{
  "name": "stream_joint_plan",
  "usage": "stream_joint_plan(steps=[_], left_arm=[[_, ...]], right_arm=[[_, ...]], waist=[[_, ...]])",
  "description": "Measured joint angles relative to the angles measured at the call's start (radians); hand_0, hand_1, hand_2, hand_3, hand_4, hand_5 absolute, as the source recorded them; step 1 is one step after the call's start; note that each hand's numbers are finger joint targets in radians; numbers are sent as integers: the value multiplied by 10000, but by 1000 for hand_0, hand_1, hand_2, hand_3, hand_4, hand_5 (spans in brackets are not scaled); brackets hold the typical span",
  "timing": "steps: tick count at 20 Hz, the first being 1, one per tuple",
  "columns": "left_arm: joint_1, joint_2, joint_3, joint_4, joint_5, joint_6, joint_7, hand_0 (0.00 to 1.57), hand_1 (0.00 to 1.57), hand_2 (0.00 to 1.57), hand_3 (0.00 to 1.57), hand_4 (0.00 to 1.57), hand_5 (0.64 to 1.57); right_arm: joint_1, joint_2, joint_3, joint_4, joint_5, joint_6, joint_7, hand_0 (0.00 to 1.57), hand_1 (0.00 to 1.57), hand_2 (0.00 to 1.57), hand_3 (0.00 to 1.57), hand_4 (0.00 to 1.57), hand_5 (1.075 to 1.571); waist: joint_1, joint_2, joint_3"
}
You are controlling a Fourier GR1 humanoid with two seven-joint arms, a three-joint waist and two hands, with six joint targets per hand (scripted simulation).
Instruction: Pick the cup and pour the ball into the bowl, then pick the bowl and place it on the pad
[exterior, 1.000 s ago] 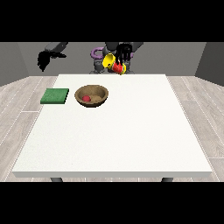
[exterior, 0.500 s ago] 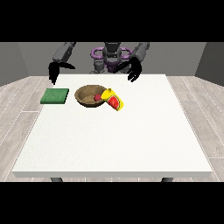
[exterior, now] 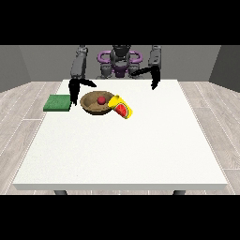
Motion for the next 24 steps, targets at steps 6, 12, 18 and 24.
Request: stream_joint_plan(steps=[6,12,18,24], left_arm=[[382,526,422,-559,533,-955,-7,0,0,0,0,0,1565],[738,737,526,-1346,651,-1399,89,0,0,0,0,0,1566],[789,940,692,-1965,682,-1670,256,0,0,0,0,0,1565],[512,1029,730,-2377,735,-1807,363,0,0,0,0,519,1557]], right_arm=[[-641,-199,-174,1424,-72,-208,-424,0,0,0,0,214,1565],[-1106,-469,-351,2888,-159,-83,-1298,0,0,0,0,93,1563],[-1585,-384,-346,3896,-155,-179,-2141,0,0,0,0,395,1570],[-1463,-736,-483,4174,106,-1420,-2097,1571,1571,1571,1506,893,1526]], waist=[[140,-147,22],[274,78,30],[397,395,26],[636,546,-251]])
